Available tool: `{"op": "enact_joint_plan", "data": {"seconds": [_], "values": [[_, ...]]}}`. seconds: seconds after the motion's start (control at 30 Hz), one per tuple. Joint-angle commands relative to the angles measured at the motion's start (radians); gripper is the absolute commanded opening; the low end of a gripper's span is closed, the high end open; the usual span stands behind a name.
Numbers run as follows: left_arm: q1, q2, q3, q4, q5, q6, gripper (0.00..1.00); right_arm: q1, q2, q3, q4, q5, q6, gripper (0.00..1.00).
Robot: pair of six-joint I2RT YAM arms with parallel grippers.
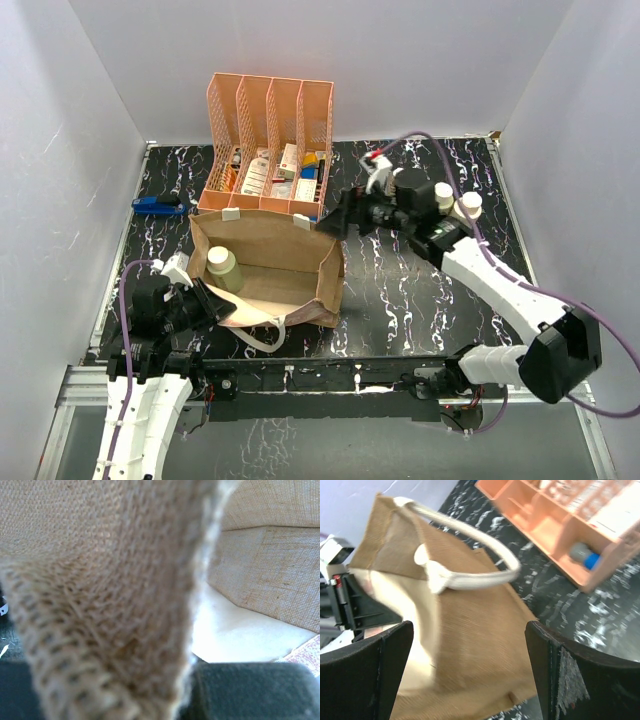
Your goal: Take the personal care products out of the canvas bag
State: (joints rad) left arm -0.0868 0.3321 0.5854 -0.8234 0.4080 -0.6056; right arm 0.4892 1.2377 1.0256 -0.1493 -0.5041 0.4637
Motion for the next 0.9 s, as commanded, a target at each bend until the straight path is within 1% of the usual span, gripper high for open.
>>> {"op": "enact_joint_plan", "data": {"seconds": [0.0,0.1,0.23,0.37,0.47,0.57,0.67,0.87], "values": [[0.011,-0.003,0.001,-0.013,-0.003,0.004,0.02,0.202,0.061,0.176,0.035,0.143,-0.102,0.98],[0.013,-0.004,0.0,-0.012,-0.003,0.005,0.02,0.335,0.148,0.289,-0.032,0.257,-0.171,0.98],[0.014,-0.002,0.001,-0.013,-0.005,0.006,0.01,0.464,0.28,0.438,-0.125,0.388,-0.253,0.97],[0.015,-0.004,0.0,-0.012,-0.005,0.004,0.01,0.548,0.441,0.595,-0.249,0.517,-0.303,0.96],[0.017,-0.005,0.002,-0.013,-0.005,0.007,0.01,0.618,0.557,0.698,-0.326,0.66,-0.336,0.96],[0.017,-0.005,0.001,-0.013,-0.003,0.006,0.01,0.651,0.629,0.785,-0.396,0.781,-0.338,0.97],[0.018,-0.007,0.001,-0.013,-0.003,0.007,0.01,0.652,0.635,0.827,-0.427,0.859,-0.328,0.99],[0.018,-0.012,0.002,-0.013,-0.004,0.007,0.01,0.652,0.549,0.83,-0.391,0.94,-0.366,0.99]]}}
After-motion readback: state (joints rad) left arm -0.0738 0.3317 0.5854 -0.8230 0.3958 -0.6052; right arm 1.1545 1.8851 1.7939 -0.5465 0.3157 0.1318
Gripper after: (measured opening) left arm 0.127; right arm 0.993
